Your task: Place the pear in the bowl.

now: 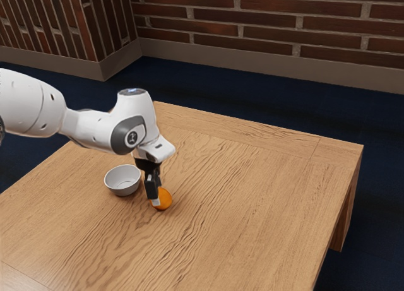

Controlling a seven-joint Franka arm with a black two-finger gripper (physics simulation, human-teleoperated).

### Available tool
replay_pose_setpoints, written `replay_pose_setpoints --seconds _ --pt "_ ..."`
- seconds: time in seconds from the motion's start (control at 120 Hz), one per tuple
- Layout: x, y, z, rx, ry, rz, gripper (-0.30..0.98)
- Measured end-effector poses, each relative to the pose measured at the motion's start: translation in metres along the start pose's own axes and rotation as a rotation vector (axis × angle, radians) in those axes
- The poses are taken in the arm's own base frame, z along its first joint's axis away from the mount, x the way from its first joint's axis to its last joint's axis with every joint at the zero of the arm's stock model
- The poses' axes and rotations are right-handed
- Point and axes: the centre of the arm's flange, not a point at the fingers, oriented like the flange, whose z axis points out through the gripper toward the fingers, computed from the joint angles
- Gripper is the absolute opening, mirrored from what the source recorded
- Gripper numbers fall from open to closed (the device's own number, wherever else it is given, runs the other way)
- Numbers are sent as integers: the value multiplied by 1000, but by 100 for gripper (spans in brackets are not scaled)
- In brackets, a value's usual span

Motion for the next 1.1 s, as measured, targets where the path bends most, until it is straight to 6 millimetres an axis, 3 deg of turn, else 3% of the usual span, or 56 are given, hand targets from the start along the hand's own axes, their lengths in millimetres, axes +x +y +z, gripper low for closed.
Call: replay_pose_setpoints --seconds 0.25,0.708,1.1 --pt "-9 -5 11 -7 7 21 69" --pt "3 -5 15 19 48 66 67" --pt "2 -5 18 10 77 53 53"
